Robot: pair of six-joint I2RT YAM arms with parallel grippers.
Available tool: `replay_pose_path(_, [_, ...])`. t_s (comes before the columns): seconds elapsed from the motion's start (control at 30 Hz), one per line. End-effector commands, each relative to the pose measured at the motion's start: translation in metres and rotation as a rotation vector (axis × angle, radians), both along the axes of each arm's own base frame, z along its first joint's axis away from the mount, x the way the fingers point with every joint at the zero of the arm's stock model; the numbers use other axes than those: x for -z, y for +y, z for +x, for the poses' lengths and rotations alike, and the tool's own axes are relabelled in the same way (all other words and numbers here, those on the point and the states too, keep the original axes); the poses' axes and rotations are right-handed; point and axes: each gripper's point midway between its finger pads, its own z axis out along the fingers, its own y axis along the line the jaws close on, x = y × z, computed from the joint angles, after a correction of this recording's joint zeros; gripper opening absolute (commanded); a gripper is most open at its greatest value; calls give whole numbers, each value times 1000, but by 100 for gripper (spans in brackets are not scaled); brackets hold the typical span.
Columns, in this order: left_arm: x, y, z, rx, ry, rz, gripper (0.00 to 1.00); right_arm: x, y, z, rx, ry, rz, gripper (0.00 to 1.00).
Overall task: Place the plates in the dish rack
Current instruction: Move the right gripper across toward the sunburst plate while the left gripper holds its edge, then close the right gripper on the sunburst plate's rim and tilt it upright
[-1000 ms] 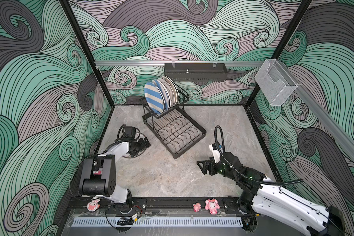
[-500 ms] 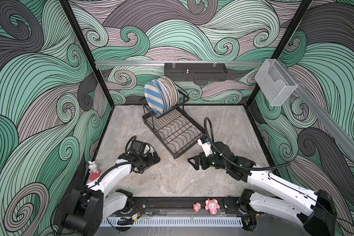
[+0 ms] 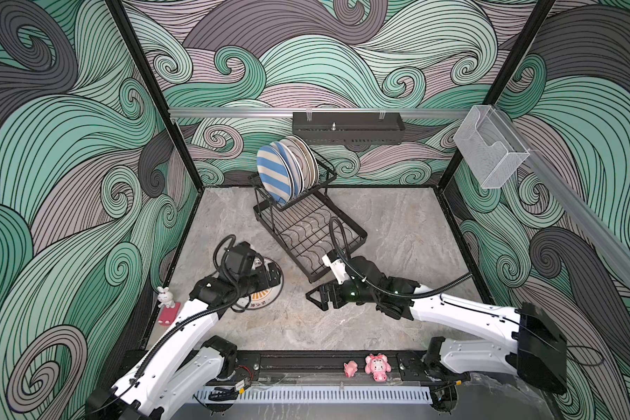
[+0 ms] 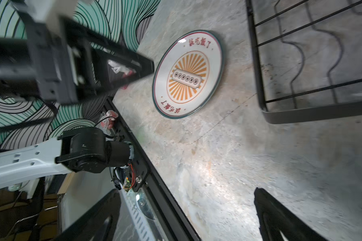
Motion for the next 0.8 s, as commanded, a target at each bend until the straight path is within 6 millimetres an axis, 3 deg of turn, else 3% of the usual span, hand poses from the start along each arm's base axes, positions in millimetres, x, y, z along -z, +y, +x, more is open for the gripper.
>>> replay_pose_path(0.0, [-11, 42, 10, -55, 16, 135, 99, -14, 32, 2, 62, 20, 94, 97])
replay_pose_path(0.17, [-6, 89, 54, -243, -50, 128, 99, -1, 75, -18, 101, 58, 133, 94])
replay_pose_path(0.33, [13, 115, 77, -357, -24, 110, 99, 20, 95, -14, 169, 116, 177, 93])
replay_pose_path(0.53, [42, 123, 98, -393, 52, 100, 99, 44, 117, -5, 176, 131, 85, 93])
replay_pose_path(0.77, [60, 122, 104, -380, 85, 29, 99, 69, 115, 23, 232, 146, 45, 92])
